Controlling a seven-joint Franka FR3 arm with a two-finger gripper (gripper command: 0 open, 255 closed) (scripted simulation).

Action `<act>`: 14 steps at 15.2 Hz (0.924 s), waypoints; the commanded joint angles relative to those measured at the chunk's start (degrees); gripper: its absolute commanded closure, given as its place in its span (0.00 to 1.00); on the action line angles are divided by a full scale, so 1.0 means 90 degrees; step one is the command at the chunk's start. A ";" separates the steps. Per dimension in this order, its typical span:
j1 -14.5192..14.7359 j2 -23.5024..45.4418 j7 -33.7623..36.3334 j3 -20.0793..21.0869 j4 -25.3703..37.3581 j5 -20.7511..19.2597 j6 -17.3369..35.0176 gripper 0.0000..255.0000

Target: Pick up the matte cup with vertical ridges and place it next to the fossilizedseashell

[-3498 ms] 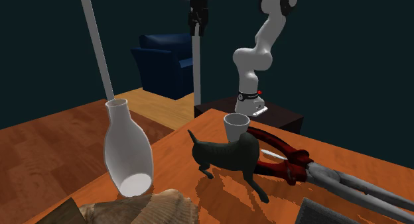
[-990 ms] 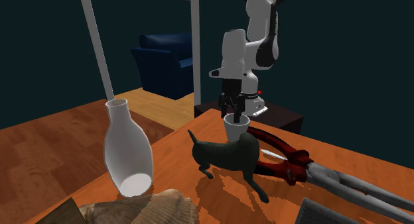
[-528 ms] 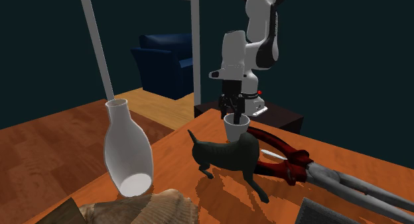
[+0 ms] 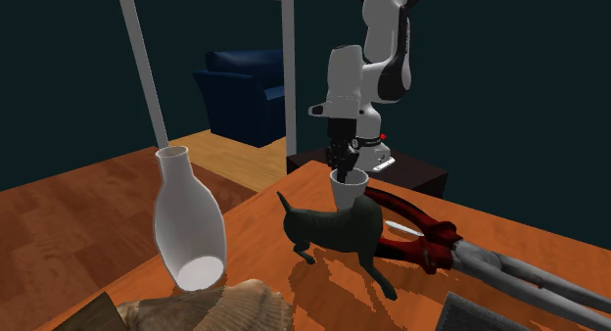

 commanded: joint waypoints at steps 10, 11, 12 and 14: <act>-0.0126 -0.0766 0.0248 -0.0033 0.0189 -0.0257 -0.0948 1.00; -0.0139 -0.0851 0.0273 -0.0041 0.0221 -0.0285 -0.1064 1.00; -0.0152 -0.0933 0.0297 -0.0050 0.0254 -0.0313 -0.1178 1.00; -0.0176 -0.1088 0.0344 -0.0069 0.0327 -0.0366 -0.1405 1.00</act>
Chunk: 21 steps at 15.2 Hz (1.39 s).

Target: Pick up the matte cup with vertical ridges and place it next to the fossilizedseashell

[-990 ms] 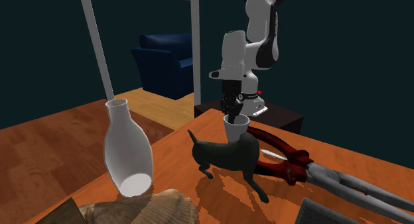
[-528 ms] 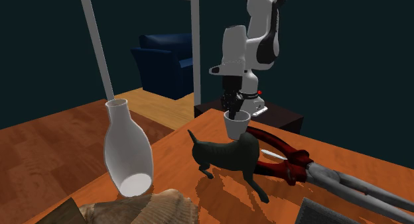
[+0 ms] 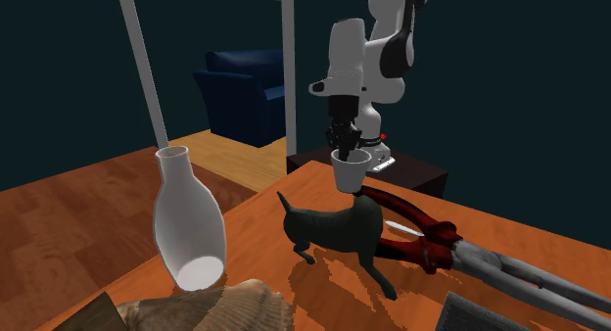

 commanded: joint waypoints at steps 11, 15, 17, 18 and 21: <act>-0.0139 -0.0737 0.0242 -0.0147 0.0577 -0.0308 -0.1305 1.00; -0.0176 -0.0910 0.0308 -0.0203 0.0807 -0.0395 -0.1704 1.00; -0.0193 -0.0983 0.0340 -0.0230 0.0929 -0.0438 -0.1898 1.00; -0.0202 -0.1017 0.0356 -0.0244 0.0993 -0.0458 -0.1994 1.00; -0.0371 -0.0561 0.0221 -0.0336 0.1393 -0.0596 -0.1968 1.00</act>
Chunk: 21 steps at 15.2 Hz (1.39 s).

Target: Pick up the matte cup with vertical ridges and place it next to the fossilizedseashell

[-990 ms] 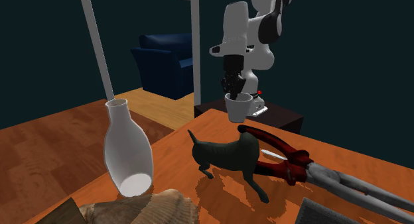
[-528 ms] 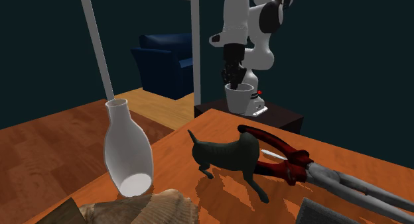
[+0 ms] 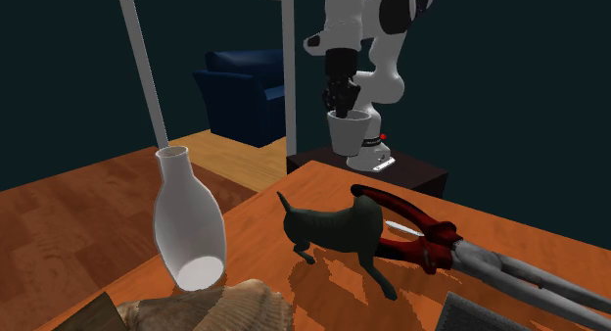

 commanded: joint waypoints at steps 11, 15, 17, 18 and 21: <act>-0.0711 0.2769 -0.0508 -0.0365 0.2577 -0.0770 0.0043 1.00; -0.0831 0.3687 -0.0575 -0.0464 0.3644 -0.1021 -0.0148 1.00; -0.0871 0.4155 -0.0597 -0.0512 0.4232 -0.1141 -0.0287 1.00; -0.0885 0.4393 -0.0607 -0.0537 0.4541 -0.1200 -0.0368 1.00; -0.0888 0.4587 -0.0637 -0.0552 0.4625 -0.1227 -0.0265 1.00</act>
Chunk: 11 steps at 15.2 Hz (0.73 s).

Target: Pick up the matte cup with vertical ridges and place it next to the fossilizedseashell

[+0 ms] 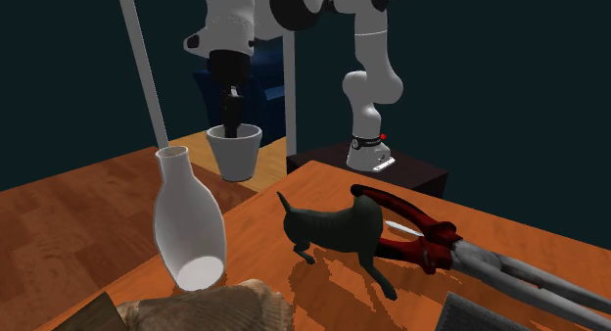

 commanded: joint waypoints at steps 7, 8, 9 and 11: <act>0.0013 0.0280 -0.0099 0.0002 -0.0334 0.0010 0.0608 1.00; 0.0015 0.0313 -0.0111 0.0002 -0.0379 0.0013 0.0684 1.00; 0.0017 0.0347 -0.0122 0.0003 -0.0422 0.0015 0.0761 1.00; 0.0021 0.0418 -0.0145 0.0004 -0.0505 0.0019 0.0912 1.00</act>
